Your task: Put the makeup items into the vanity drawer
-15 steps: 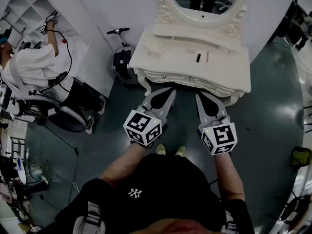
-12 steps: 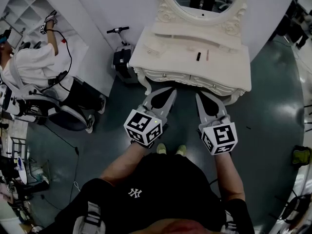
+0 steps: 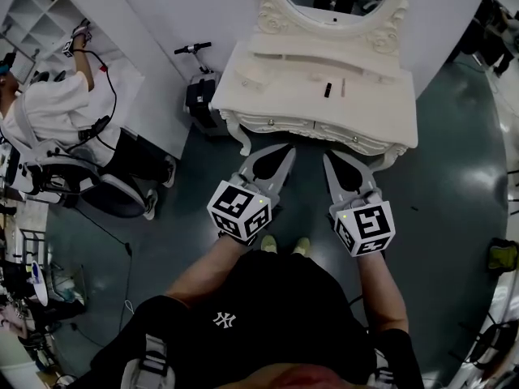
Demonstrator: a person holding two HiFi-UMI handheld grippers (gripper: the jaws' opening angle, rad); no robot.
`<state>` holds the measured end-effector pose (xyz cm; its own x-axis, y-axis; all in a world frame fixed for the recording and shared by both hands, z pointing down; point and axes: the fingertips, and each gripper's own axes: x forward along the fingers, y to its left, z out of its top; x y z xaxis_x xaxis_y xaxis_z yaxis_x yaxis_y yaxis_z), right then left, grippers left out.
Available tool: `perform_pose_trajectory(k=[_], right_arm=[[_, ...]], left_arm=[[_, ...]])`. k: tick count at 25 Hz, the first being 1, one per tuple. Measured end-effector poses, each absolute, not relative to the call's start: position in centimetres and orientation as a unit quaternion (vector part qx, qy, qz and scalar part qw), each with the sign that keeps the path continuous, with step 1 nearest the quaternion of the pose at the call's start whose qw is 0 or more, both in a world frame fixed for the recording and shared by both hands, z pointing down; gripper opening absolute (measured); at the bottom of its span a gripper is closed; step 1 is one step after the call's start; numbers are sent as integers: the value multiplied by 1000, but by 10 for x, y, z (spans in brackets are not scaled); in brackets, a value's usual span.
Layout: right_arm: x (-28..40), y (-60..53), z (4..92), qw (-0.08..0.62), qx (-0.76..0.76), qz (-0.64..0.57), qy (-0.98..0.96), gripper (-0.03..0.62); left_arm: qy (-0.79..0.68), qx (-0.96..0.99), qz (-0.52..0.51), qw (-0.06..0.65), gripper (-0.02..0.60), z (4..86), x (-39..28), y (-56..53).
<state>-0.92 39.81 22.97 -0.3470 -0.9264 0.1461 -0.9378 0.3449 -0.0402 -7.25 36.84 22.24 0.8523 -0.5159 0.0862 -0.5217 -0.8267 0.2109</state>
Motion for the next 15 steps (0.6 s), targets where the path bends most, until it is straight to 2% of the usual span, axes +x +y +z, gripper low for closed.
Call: perform_pose_trajectory(k=[15], right_arm=[[11, 392, 247, 36, 554, 72, -829, 23]], left_arm=[[-292, 949, 35, 111, 0, 240, -52, 363]])
